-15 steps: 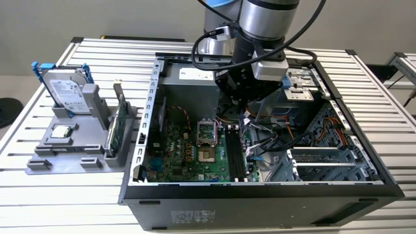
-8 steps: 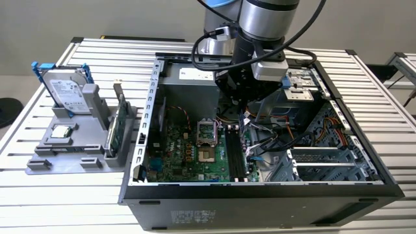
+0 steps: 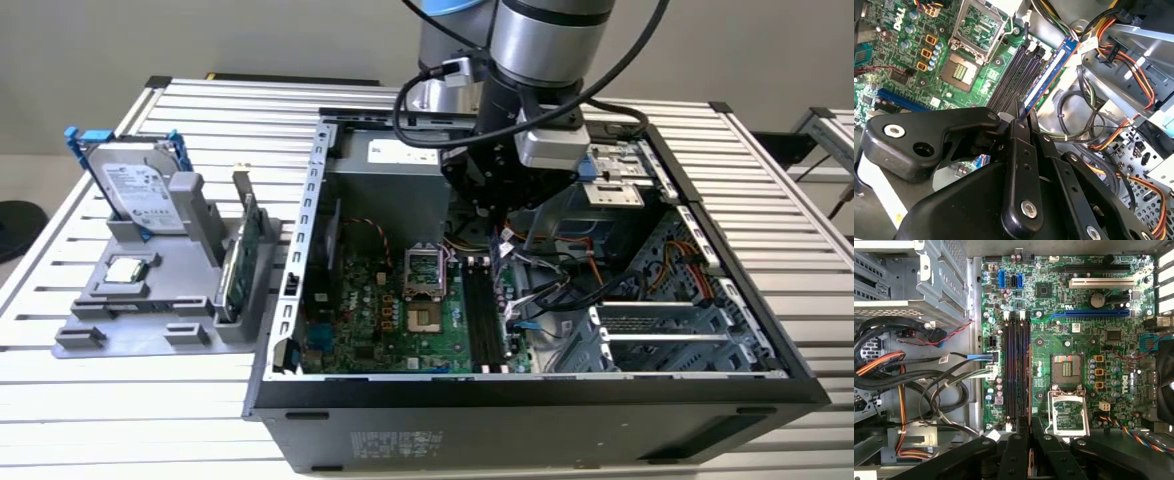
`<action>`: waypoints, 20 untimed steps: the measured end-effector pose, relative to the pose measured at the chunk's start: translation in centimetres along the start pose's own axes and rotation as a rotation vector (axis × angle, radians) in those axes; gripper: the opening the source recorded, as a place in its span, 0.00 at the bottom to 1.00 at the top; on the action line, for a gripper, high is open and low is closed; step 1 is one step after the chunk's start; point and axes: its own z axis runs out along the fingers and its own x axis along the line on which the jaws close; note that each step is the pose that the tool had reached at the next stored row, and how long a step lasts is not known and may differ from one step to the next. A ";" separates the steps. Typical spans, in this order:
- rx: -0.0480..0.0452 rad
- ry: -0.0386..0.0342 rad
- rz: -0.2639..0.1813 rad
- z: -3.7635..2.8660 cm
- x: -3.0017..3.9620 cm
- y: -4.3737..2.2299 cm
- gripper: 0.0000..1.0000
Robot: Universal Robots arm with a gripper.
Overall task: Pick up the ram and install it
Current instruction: 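Insert the ram into the slot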
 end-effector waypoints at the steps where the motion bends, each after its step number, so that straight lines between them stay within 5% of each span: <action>1: 0.0000 0.0000 0.000 0.02 0.00 0.00 0.00; 20: -0.0001 0.0000 0.001 0.20 0.02 -0.01 0.00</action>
